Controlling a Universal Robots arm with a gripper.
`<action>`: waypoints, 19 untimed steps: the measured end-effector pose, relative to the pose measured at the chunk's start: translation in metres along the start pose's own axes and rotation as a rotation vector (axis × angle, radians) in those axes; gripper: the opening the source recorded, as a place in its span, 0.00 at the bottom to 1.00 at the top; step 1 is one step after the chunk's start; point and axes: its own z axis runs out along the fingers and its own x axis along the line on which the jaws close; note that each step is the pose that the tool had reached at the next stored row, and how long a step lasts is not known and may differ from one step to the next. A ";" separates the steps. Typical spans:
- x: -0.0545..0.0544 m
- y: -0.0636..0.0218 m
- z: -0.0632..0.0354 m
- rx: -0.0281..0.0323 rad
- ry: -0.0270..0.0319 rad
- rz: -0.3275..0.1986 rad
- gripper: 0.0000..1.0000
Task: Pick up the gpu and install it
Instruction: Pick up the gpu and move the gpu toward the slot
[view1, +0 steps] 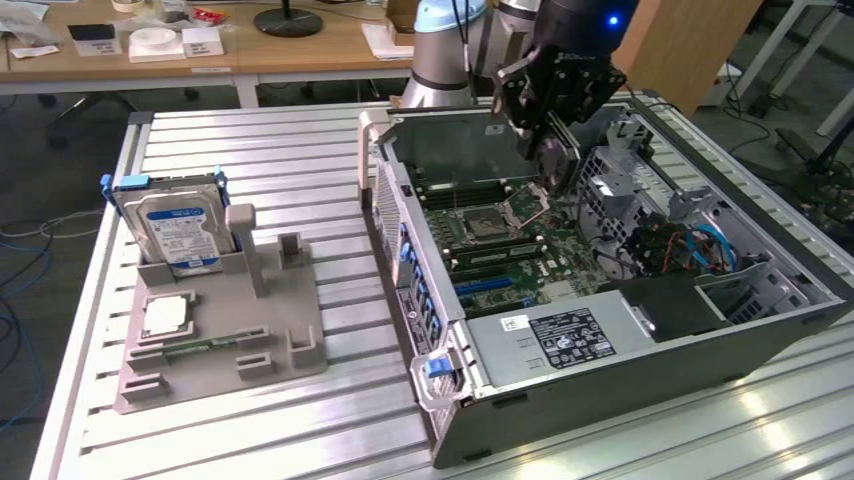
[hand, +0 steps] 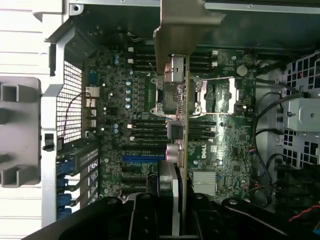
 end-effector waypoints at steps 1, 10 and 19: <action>-0.002 -0.0001 0.0000 0.0000 0.0010 0.000 0.28; -0.018 -0.0001 -0.0001 0.0001 0.0023 0.000 0.28; -0.043 -0.0004 0.0000 0.0001 0.0036 0.000 0.28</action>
